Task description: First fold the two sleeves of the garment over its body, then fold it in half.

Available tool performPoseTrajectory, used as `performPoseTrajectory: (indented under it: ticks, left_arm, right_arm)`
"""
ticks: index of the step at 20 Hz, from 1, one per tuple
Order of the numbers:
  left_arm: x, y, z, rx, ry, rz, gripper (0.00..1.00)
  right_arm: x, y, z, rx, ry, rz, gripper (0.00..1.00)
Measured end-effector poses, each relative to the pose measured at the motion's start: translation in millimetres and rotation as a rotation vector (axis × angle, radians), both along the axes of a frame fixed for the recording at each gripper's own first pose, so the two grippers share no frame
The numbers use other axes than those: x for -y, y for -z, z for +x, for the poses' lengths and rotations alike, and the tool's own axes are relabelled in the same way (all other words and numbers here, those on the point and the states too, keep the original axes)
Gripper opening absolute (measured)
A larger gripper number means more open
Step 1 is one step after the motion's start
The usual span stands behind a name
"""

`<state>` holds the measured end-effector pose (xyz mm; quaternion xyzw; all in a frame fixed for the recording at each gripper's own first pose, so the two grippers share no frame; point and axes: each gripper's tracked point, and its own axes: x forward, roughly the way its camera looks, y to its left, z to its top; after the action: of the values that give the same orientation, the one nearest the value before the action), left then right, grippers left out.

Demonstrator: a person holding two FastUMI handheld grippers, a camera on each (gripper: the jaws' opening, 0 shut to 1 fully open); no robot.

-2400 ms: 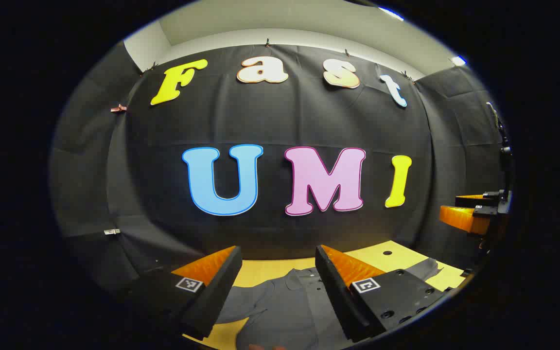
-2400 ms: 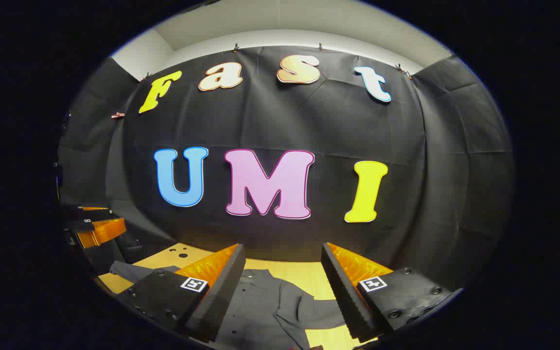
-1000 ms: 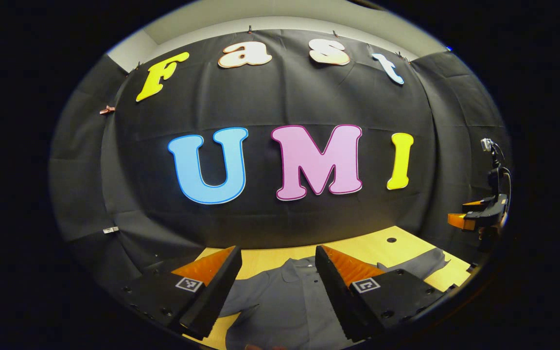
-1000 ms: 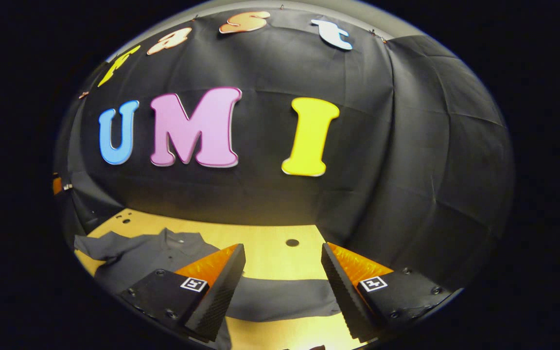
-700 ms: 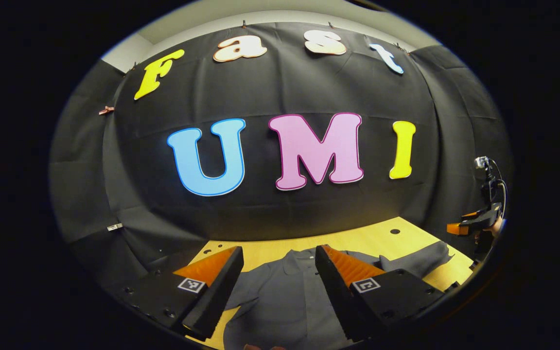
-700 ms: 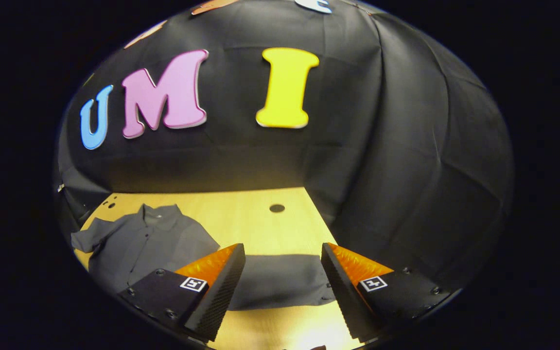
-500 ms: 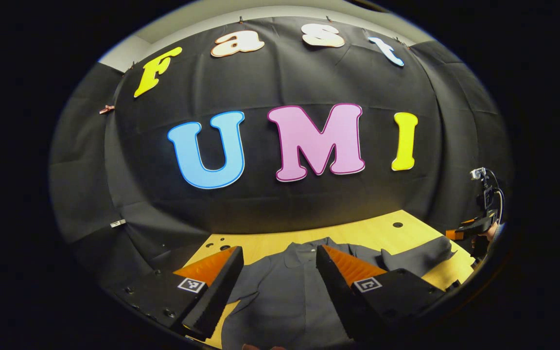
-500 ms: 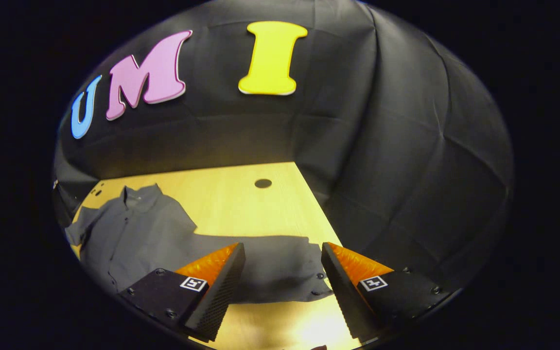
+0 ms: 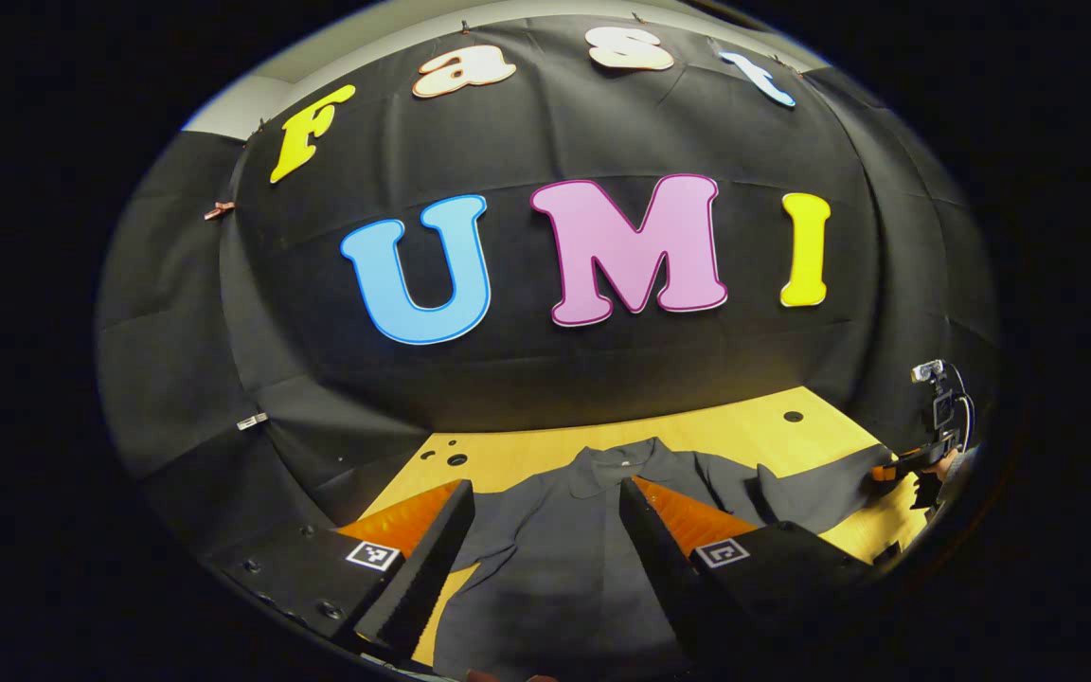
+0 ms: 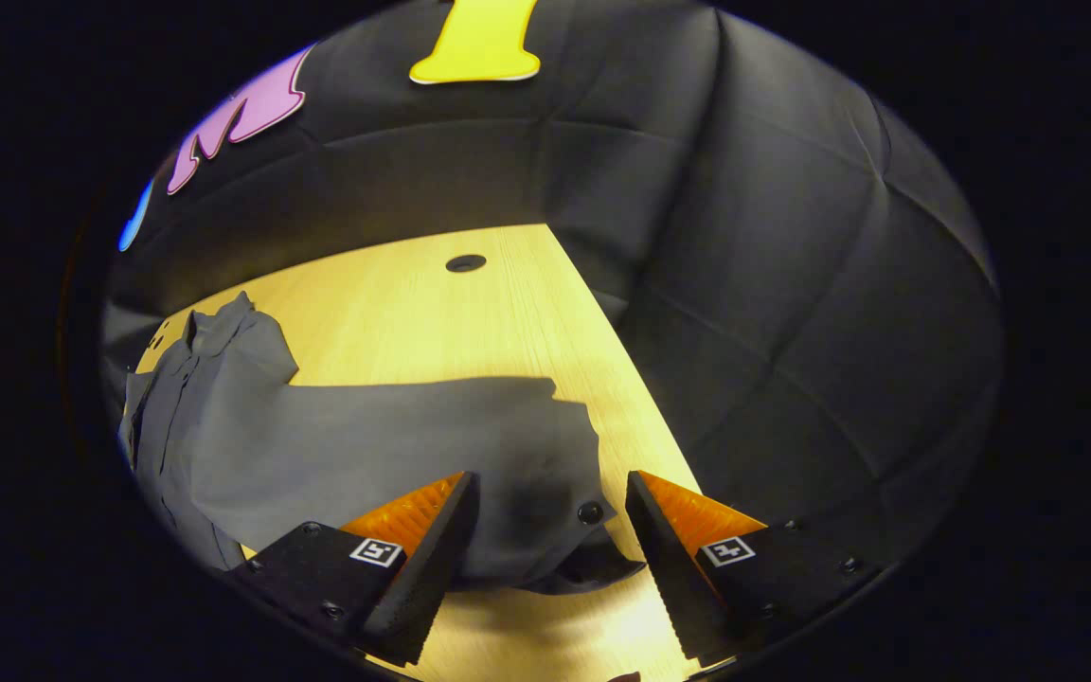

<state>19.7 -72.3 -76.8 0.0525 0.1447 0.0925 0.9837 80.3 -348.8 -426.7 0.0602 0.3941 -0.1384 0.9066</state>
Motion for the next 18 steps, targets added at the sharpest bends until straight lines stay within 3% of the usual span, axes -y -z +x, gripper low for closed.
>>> performPoseTrajectory:
  ticks: [3, 4, 6, 7, 8, 11, 12, 14, 18]
  left_arm:
    - [-4, -2, -1, -0.001, -0.019, 0.015, 0.97]
    - [-5, -3, -1, -0.002, -0.024, 0.016, 0.97]
    - [-8, -2, -3, -0.007, -0.035, 0.012, 0.97]
    - [-11, 0, -4, -0.009, -0.041, 0.010, 0.97]
    - [-13, 0, -5, -0.011, -0.045, 0.010, 0.97]
    - [-21, -2, -10, -0.003, -0.054, 0.009, 0.98]
    - [-23, -4, -11, 0.005, -0.052, 0.012, 0.97]
    - [-31, -4, -13, 0.019, -0.045, 0.010, 0.97]
    - [-57, 0, -20, 0.039, -0.037, -0.035, 0.97]
  right_arm:
    - [1, 8, -6, -0.010, 0.009, 0.026, 0.98]
    - [0, 13, -5, -0.008, 0.009, 0.025, 0.94]
    - [-4, 11, -3, 0.003, 0.001, 0.022, 0.99]
    - [-9, 10, -3, 0.015, -0.009, 0.018, 0.95]
    - [-15, 13, -2, 0.012, -0.029, 0.022, 0.89]
    - [-25, 10, 4, -0.001, -0.066, 0.030, 0.24]
    - [-25, 9, 2, -0.024, -0.062, 0.027, 0.13]
    - [-26, 7, 4, -0.044, -0.039, 0.025, 0.08]
    - [-31, -50, -3, 0.065, 0.014, 0.004, 0.05]
